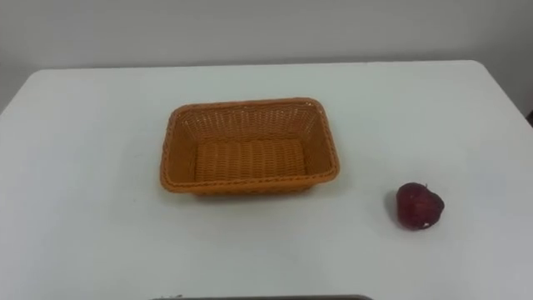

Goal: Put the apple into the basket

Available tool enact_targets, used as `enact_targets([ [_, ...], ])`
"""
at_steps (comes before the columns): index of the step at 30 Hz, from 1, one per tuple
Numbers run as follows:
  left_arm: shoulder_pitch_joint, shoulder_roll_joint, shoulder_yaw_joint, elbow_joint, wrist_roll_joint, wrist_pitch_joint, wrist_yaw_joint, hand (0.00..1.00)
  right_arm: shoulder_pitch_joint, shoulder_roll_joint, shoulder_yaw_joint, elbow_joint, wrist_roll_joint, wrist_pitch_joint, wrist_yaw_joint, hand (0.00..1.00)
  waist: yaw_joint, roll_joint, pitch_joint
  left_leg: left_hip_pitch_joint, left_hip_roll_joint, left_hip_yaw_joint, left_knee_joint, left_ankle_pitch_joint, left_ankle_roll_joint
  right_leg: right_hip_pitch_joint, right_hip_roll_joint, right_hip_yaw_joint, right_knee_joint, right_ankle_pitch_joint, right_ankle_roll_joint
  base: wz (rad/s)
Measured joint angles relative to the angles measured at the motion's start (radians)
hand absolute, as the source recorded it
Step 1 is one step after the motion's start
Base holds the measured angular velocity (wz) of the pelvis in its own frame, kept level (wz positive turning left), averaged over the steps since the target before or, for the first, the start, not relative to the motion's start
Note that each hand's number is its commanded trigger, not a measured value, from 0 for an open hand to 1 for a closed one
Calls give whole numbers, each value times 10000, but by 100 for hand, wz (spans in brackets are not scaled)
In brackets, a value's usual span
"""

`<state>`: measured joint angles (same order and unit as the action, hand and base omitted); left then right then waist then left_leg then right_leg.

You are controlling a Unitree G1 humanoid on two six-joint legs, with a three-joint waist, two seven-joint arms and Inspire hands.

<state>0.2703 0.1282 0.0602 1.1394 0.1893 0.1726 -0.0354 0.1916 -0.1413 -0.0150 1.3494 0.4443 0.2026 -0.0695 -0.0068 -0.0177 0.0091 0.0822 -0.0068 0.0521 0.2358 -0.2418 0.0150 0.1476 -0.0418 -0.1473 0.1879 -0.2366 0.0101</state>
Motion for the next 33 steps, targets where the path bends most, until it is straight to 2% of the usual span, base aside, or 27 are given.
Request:
enact_targets([
  [3,45,-30,258,-3,-24,-126,164,0,363,51,-945,-230,2247,52,-740,0,-175,11,31,81,5,27,-2,0,0,67,17,75,22,1,-1,-5],
  [4,57,-47,471,-4,-50,-182,263,0,387,41,-1746,-471,3633,-87,-1141,0,-258,15,76,157,9,82,-22,-2,3,97,22,84,49,1,-1,-12],
  [5,125,-36,783,-35,-163,-306,328,0,365,36,-2570,-822,4713,-256,-1502,0,-398,6,78,183,18,131,-31,-4,6,84,22,97,86,-9,-2,-9],
  [6,161,-19,916,-59,-259,-359,378,0,340,36,-2945,-1055,5234,-355,-1659,0,-466,-8,83,191,20,136,-32,-5,7,70,21,103,94,-15,-3,-5],
  [8,219,71,1437,-76,-532,-580,590,0,154,34,-4054,-2167,6723,-807,-2357,0,-650,-70,77,210,11,162,-56,-7,11,-46,8,163,150,-64,11,-4],
  [9,248,99,1572,-68,-677,-661,659,0,81,27,-4267,-2421,7052,-973,-2519,0,-688,-93,68,214,11,164,-63,-7,11,-44,8,168,155,-65,11,0],
  [11,396,274,1723,-90,-994,-909,960,0,-191,-46,-4884,-2908,8028,-1600,-3119,0,-780,-220,29,252,10,175,-120,-6,13,-22,10,189,149,-62,11,0],
  [14,707,355,1737,-285,-986,-1097,1196,0,-152,-89,-5203,-3845,8276,-2070,-3939,0,-776,-324,-63,207,-8,169,-121,-4,16,-3,-6,132,145,-57,19,4],
  [17,863,382,1735,-490,-984,-1114,1201,0,-168,-135,-5369,-4463,8051,-2548,-4802,0,-793,-366,-84,61,-18,163,-27,-2,18,-100,-11,112,140,-57,19,4],
  [19,866,368,1720,-531,-957,-1165,1198,0,-159,-139,-5490,-5026,7569,-2724,-5396,0,-775,-361,-103,-11,-22,165,-27,-2,18,-193,-10,142,157,-57,19,-3],
  [21,875,352,1714,-543,-870,-1185,1199,0,-135,-149,-5594,-6000,6964,-2829,-6084,0,-777,-302,-102,-29,-27,191,-46,-2,18,-206,-9,175,164,-57,19,-6],
  [23,856,378,1715,-604,-862,-1287,1206,0,-174,-210,-5579,-7084,6124,-3199,-6964,0,-761,-242,-107,-39,-30,193,-57,-1,19,-195,-14,164,193,-56,20,0],
  [24,848,382,1717,-607,-862,-1350,1208,0,-183,-241,-5573,-7361,5892,-3241,-7205,0,-729,-233,-107,-44,-29,193,-57,-1,19,-207,-14,164,193,-56,20,0],
  [25,840,381,1710,-618,-860,-1436,1216,0,-147,-247,-5518,-8084,5093,-3314,-7775,0,-684,-205,-101,-52,-29,197,-55,0,20,-281,-15,163,198,-56,20,0],
  [29,827,415,1592,-582,-862,-1674,1386,0,-175,-423,-5056,-9908,2610,-4065,-9356,0,-612,-170,-107,-268,-10,190,19,0,19,-471,-11,104,244,-55,18,3],
  [33,702,419,1431,-473,-552,-1740,1389,0,-109,-523,-4554,-10909,67,-4307,-10061,0,-383,-157,-113,-419,-9,195,19,11,26,-705,-8,155,319,-53,15,-2],
])
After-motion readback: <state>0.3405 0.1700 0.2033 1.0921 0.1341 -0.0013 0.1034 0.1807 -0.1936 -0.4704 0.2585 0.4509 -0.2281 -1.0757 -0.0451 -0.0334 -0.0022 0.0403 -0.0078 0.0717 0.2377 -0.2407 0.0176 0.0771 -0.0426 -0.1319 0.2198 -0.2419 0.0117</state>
